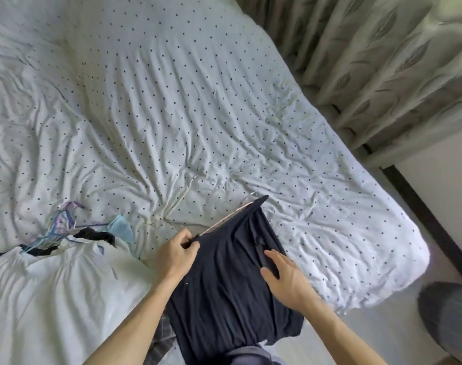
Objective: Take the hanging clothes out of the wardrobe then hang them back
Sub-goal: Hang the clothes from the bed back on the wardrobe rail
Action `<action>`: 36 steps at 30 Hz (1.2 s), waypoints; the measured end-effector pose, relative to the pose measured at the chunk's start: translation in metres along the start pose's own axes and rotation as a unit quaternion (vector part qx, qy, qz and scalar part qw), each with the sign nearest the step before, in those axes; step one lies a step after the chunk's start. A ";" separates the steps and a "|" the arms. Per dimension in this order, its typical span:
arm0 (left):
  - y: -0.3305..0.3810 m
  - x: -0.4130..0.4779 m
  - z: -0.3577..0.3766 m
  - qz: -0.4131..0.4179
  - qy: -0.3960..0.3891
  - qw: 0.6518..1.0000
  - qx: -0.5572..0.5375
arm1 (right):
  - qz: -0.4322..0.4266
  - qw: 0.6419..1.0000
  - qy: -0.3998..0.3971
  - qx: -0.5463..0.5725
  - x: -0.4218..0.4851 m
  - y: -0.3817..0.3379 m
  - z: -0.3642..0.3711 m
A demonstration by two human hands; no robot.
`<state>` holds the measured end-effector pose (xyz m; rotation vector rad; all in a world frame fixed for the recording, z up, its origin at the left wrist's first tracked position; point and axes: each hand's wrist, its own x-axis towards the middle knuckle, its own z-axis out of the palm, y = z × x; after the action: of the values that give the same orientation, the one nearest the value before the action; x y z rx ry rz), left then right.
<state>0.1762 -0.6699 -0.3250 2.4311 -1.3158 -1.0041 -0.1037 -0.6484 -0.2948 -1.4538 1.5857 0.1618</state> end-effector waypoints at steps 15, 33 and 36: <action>0.205 -0.321 0.118 0.408 -0.171 0.887 0.136 | 0.079 0.716 0.337 0.606 -0.302 0.154 -0.044; 0.372 -0.681 0.239 0.595 -0.574 0.487 0.282 | 0.247 0.626 0.604 0.426 -0.593 0.307 0.059; 0.382 -0.760 0.243 0.598 -0.631 0.415 0.269 | 0.299 0.632 0.615 0.366 -0.630 0.321 0.065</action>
<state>-0.5185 -0.2506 0.0278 -0.4265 -3.1501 -1.8214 -0.4319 -0.0691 -0.0473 -0.1460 2.6679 -1.2411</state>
